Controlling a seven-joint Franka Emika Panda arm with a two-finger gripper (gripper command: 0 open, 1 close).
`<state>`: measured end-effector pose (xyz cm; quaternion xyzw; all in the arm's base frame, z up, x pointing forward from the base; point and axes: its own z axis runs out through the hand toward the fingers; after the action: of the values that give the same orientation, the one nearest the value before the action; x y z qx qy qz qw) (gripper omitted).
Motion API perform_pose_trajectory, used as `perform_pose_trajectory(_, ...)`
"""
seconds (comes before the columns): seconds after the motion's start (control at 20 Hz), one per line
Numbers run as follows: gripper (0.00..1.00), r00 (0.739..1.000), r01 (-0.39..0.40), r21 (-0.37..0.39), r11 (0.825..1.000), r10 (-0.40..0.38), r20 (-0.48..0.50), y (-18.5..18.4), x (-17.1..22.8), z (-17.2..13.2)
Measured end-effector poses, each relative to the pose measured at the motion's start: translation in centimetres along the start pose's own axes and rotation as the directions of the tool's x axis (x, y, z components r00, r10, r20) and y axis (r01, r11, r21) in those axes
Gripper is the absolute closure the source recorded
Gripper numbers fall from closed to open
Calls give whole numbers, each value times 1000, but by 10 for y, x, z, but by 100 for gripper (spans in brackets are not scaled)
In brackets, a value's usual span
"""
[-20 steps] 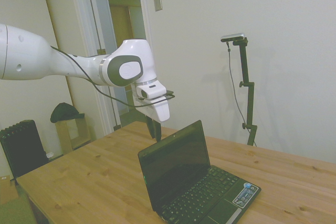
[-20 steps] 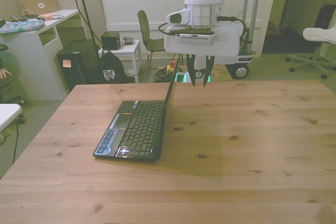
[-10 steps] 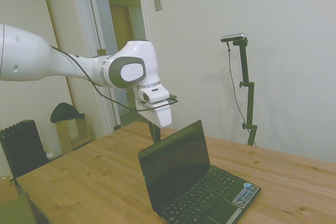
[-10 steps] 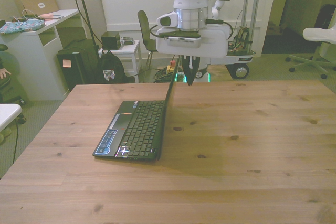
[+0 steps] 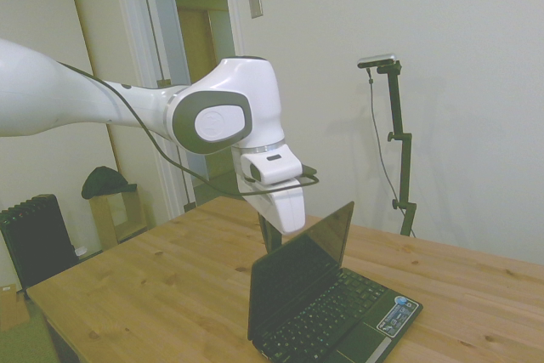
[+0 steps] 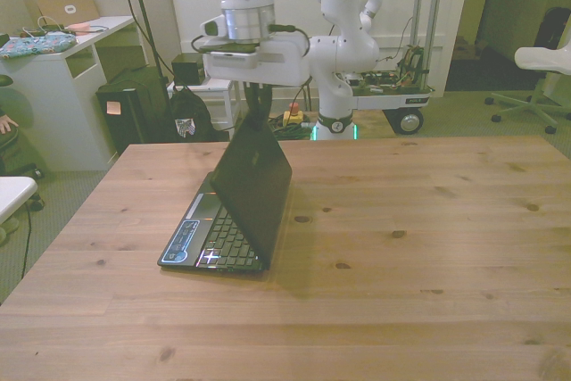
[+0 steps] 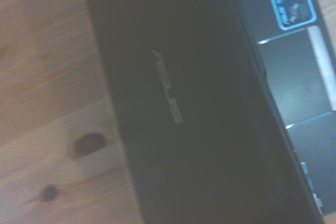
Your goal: Close the laptop
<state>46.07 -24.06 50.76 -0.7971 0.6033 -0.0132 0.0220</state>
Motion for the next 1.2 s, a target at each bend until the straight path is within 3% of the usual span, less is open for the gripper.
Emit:
perform_pose_trajectory(0.2,100,1000,-27,-30,999,27,9,30,47,34)
perform_pose_trajectory(0.45,100,1000,-26,-71,997,26,6,28,78,87)
perform_pose_trajectory(0.8,100,1000,6,-65,998,-6,-14,6,76,94)
perform_pose_trajectory(1.05,100,1000,11,-93,996,-12,-13,-3,81,127)
perform_pose_trajectory(1.2,100,999,18,-72,997,-21,-30,-9,80,115)
